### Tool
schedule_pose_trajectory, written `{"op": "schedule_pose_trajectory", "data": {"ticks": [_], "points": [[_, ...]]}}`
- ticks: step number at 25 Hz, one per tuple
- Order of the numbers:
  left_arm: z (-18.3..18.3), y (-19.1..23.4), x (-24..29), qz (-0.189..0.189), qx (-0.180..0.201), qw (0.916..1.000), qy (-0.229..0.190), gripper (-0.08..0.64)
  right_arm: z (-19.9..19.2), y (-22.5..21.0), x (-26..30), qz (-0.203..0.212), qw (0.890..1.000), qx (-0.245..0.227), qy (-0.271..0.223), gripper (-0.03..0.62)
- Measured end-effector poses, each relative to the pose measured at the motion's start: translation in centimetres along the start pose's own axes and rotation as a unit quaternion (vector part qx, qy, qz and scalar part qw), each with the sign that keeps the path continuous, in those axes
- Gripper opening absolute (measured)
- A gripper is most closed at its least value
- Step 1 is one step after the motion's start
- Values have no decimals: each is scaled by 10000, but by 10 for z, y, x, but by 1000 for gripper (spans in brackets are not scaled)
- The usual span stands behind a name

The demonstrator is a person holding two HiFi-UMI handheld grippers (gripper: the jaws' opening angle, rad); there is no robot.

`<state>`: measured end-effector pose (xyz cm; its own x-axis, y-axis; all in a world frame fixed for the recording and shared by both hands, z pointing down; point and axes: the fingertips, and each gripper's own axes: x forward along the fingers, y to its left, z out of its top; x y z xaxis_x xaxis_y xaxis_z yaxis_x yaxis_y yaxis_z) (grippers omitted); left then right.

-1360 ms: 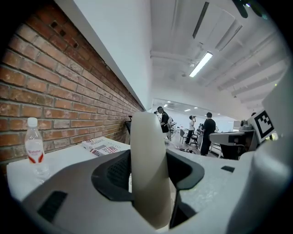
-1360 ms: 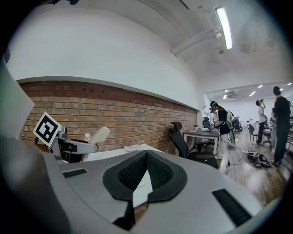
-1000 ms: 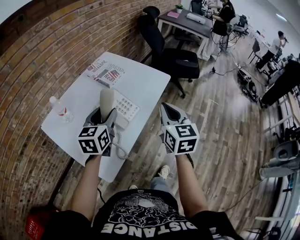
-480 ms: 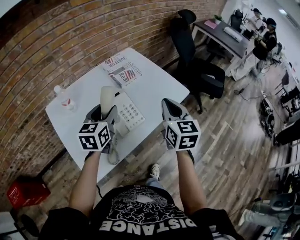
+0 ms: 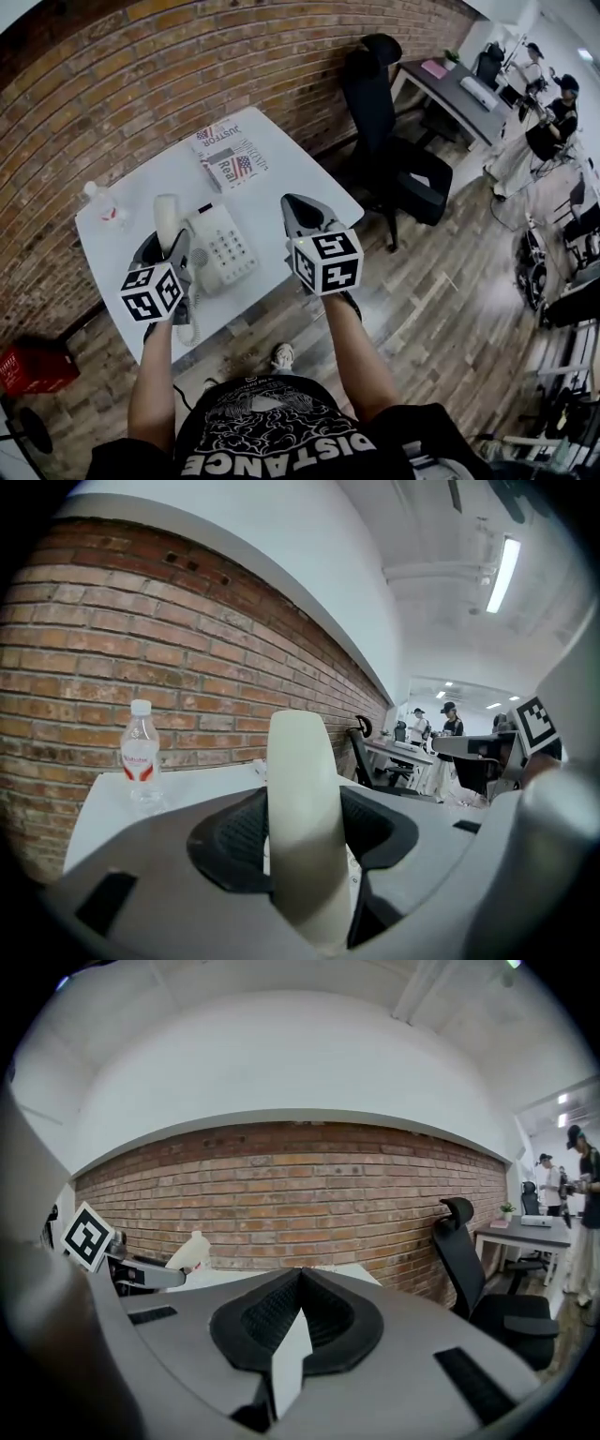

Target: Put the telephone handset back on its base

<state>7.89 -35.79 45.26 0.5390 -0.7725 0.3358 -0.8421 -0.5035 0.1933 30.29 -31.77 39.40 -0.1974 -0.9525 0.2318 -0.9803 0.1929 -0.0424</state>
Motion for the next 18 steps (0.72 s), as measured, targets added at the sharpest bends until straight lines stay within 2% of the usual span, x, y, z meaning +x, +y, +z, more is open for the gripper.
{"op": "schedule_pose_trajectory", "data": {"ticks": [4, 9, 15, 18], "points": [[-10, -12, 9, 310, -229, 9992, 50, 219, 0, -18, 6, 236, 9997, -52, 7, 0], [-35, -7, 20, 835, -546, 9939, 476, 219, -4, -19, 31, 606, 9981, -48, 66, 0], [-74, 3, 34, 1374, -1244, 9769, 1060, 219, -15, -3, 52, 1099, 9936, -117, 215, 0], [-84, 9, 42, 1562, -1440, 9690, 1262, 219, -22, 6, 57, 1301, 9909, -159, 312, 0]]}}
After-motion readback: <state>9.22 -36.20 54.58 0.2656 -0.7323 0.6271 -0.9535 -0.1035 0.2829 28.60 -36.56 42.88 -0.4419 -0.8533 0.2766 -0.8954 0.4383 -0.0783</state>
